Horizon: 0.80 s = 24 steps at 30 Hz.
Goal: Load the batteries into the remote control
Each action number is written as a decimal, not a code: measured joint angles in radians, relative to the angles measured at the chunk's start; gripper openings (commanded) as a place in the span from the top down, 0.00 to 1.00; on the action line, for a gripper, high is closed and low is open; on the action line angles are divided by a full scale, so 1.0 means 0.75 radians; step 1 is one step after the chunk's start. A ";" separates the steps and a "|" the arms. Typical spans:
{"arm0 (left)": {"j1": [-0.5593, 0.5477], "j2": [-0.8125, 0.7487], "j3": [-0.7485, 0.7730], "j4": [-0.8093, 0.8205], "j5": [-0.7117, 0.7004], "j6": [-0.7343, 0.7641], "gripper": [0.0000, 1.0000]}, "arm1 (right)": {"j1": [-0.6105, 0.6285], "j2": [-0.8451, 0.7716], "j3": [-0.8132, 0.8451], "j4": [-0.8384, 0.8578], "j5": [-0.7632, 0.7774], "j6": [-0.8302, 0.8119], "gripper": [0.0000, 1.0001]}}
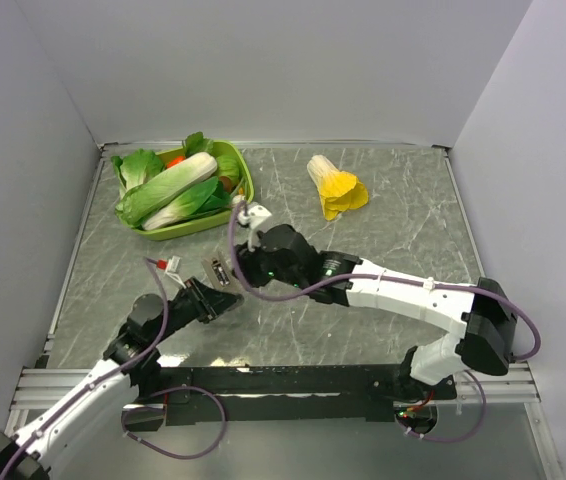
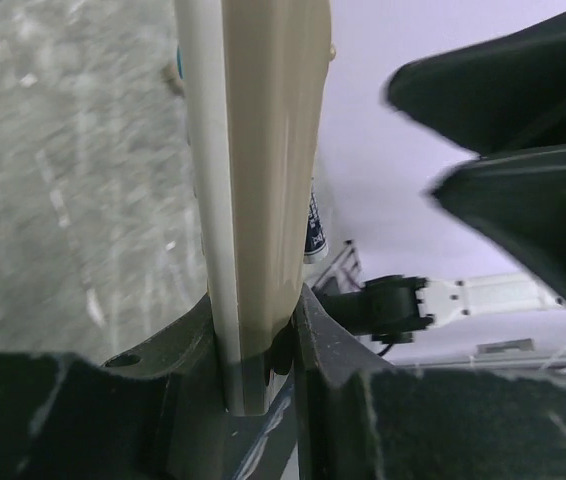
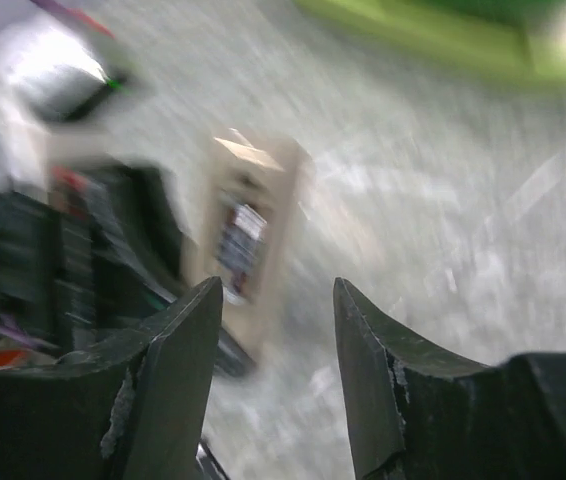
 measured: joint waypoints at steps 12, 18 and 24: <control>-0.084 0.698 0.061 0.060 0.006 0.103 0.99 | -0.362 -0.090 -0.652 0.314 -0.392 0.440 0.41; -0.227 1.019 0.242 0.056 -0.050 0.161 0.99 | -0.425 0.037 -0.763 0.614 -0.550 0.611 0.42; -0.282 1.251 0.351 0.070 -0.064 0.192 0.99 | -0.479 0.263 -0.881 0.910 -0.709 0.776 0.46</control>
